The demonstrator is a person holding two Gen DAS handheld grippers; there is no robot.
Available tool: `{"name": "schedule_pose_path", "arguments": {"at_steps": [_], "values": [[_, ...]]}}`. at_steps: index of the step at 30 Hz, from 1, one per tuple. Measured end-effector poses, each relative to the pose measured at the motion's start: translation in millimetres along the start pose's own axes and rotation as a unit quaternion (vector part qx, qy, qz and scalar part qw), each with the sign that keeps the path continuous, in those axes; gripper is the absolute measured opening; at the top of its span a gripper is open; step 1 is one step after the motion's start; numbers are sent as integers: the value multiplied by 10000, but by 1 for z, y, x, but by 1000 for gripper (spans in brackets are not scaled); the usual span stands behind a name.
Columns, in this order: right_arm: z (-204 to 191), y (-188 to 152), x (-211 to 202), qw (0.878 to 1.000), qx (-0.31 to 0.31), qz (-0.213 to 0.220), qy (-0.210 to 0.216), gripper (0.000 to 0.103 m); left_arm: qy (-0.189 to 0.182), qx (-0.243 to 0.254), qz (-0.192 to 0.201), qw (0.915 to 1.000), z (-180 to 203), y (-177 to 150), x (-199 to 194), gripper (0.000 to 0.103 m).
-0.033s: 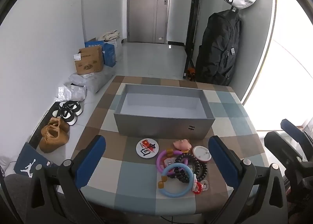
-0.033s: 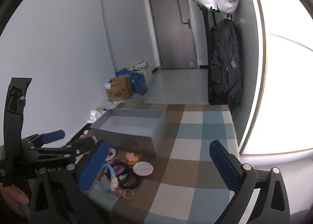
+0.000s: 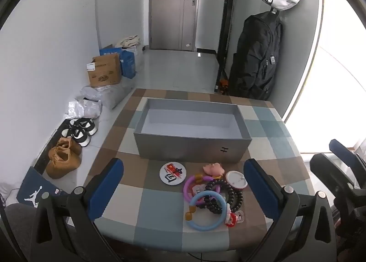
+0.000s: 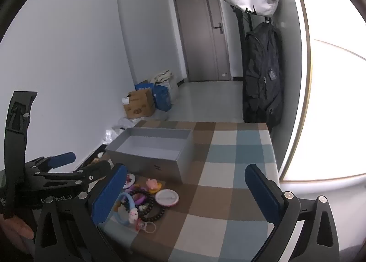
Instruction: Organize jewelry
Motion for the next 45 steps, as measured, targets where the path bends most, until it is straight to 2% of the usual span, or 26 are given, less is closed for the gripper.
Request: {"name": "schedule_pose_path", "arguments": {"at_steps": [7,45], "values": [[0,2,-2,10000,15,67,13,103,-47,-7,-27,10000,3,-3,-10,102],[4,-4,3,10000,86,11,-35,103,-178,-8,-111,9998,-5,-3,-1,102]]}}
Point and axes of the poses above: each gripper's, at about its wrist camera, not at the fingertips, and x roughly the way its jaws point, z to its right, y to its top, the point moved 10 cm from there along x, roughly the way its jaws point, and after that the axes turned 2 degrees about -y, right-handed, at the moved point
